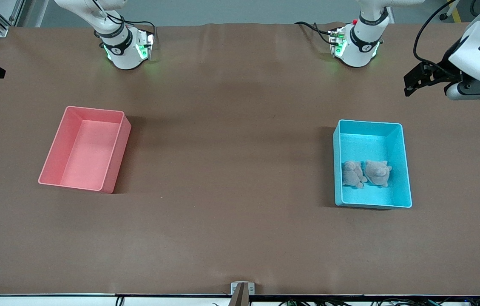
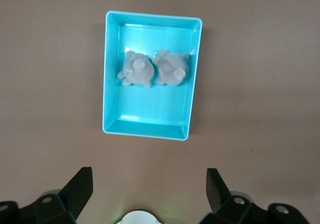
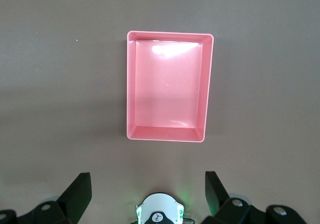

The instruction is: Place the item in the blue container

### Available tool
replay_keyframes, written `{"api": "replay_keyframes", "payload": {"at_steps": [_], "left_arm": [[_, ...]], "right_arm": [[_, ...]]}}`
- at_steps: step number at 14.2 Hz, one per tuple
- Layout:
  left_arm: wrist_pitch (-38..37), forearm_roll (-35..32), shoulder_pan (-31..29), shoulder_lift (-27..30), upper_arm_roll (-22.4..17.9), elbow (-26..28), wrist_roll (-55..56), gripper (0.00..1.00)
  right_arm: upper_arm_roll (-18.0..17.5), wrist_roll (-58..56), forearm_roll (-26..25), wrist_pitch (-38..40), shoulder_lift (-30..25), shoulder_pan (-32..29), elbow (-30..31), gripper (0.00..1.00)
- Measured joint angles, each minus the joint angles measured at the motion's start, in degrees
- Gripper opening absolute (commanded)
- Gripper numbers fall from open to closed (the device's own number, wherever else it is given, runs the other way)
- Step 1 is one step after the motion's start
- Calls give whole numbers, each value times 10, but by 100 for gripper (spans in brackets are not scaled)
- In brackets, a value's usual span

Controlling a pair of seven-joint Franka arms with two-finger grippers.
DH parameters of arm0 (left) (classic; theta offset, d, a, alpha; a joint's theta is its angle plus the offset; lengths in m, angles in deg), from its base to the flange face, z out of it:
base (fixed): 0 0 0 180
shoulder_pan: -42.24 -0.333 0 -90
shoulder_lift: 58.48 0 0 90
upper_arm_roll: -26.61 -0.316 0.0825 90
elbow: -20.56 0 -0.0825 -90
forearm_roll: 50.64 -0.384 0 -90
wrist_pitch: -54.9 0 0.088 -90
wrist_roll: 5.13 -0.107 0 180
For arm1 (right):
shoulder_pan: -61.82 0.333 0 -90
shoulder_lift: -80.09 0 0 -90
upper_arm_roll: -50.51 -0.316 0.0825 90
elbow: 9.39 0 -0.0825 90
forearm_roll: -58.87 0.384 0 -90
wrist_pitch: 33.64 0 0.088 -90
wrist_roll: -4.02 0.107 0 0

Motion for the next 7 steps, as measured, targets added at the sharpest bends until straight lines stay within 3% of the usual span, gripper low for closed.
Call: {"api": "replay_keyframes", "payload": {"at_steps": [7], "left_arm": [[14,0,-16,29,4,39,-3,100]], "right_arm": [[-9,-2,0,-6,2,3,5,100]]}}
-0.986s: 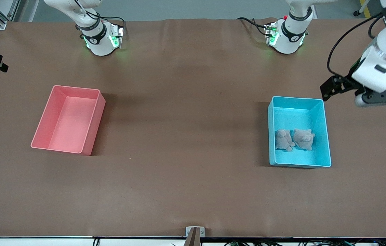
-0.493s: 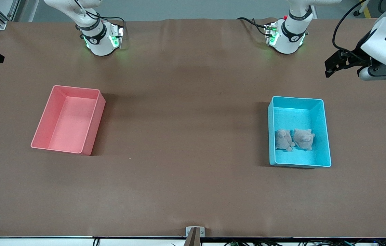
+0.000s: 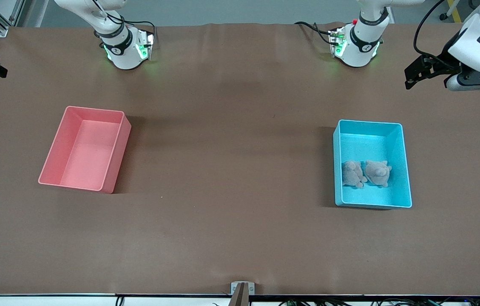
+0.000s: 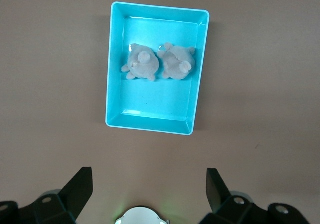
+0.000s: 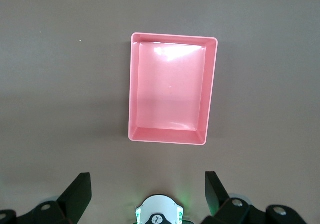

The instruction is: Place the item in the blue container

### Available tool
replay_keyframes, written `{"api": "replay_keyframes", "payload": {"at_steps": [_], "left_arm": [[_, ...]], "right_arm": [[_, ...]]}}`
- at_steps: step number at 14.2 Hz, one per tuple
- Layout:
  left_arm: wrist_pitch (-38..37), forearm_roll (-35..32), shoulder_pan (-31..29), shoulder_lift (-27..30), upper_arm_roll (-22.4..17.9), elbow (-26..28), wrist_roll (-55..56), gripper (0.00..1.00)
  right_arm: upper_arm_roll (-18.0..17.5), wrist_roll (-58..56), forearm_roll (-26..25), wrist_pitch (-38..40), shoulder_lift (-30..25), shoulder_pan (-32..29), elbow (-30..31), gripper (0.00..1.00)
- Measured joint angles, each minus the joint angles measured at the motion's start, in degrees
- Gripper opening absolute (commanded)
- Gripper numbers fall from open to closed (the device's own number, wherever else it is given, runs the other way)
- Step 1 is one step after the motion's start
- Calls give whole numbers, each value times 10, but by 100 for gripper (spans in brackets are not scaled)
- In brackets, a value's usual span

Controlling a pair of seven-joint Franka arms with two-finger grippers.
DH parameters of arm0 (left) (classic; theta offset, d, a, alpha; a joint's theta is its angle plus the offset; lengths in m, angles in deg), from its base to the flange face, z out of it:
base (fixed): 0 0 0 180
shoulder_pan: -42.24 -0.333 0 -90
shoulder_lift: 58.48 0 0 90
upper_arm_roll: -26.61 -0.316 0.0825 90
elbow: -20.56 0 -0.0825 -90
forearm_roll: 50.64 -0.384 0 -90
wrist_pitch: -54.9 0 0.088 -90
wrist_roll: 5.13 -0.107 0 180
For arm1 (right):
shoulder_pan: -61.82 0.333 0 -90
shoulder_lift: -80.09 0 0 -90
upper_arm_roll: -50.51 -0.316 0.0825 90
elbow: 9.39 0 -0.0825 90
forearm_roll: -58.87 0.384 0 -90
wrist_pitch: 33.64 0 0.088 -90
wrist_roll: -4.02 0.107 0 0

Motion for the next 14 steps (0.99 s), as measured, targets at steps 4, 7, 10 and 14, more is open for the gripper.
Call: {"api": "replay_keyframes", "payload": {"at_steps": [4,7,10,14], "left_arm": [[0,0,-5,1,8,0,-1,100],[2,0,-5,1,9,-6,-1,100],[2,-1,-8,1,9,-9,-1,100],[2,-1,-14,0,8,-9,-1,100]], "right_arm": [[-1,0,0,1,0,0,4,100],[-1,0,0,2,0,0,4,100],[-1,0,1,2,0,0,4,100],[1,-11,11,2,0,0,4,100]]}}
